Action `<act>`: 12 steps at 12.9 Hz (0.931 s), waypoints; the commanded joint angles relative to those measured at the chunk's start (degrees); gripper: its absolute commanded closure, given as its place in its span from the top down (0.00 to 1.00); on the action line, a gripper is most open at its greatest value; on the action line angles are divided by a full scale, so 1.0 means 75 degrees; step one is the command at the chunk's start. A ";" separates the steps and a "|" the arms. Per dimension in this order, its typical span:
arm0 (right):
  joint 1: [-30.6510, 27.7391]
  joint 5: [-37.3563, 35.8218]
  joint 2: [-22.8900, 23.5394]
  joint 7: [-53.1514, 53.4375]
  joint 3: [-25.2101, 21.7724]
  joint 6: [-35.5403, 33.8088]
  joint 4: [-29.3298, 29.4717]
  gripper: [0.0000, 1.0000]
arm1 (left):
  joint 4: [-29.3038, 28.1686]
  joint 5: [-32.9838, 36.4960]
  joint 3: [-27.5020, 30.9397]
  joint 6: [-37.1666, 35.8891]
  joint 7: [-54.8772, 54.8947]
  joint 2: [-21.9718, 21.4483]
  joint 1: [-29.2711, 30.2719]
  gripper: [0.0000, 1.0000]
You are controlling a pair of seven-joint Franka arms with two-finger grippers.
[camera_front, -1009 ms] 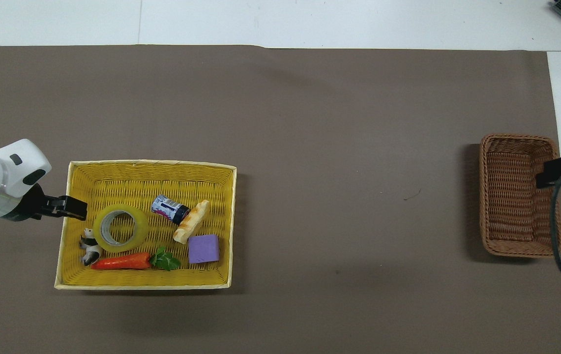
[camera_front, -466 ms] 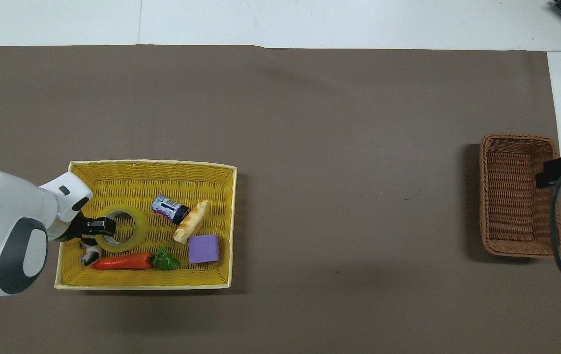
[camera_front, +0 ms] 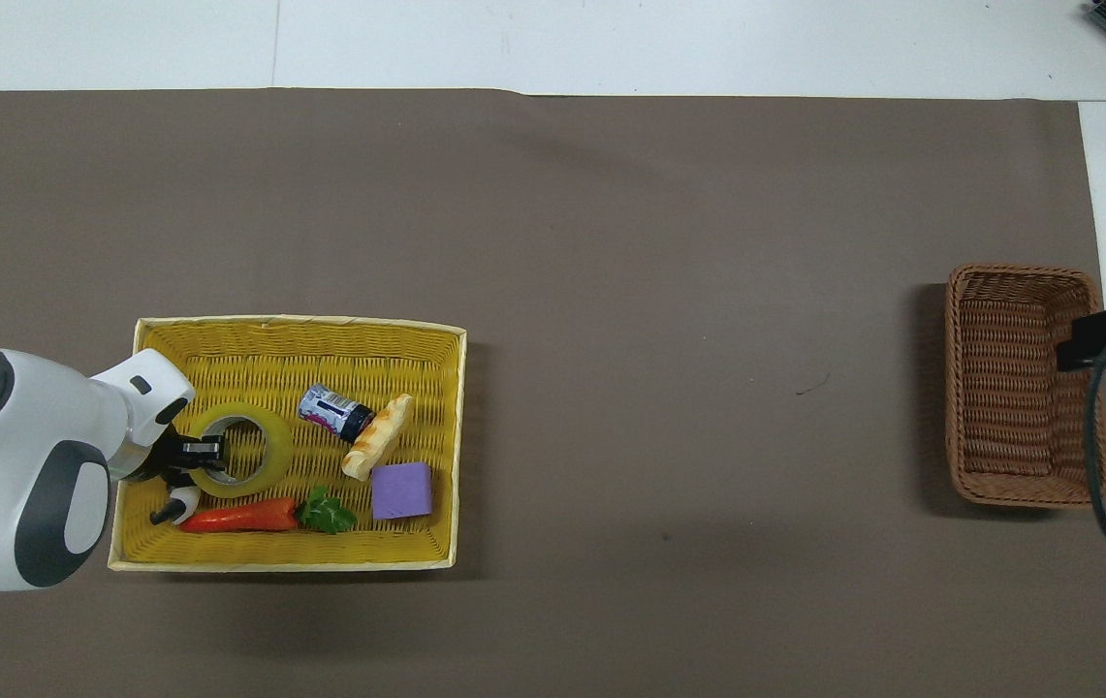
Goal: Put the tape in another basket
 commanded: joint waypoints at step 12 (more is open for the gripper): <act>-0.0108 0.0512 -0.0095 -0.0835 -0.0021 0.0082 -0.0139 1.00 | 0.2458 0.0057 0.0093 -0.2623 0.0133 0.0069 0.0031 0.00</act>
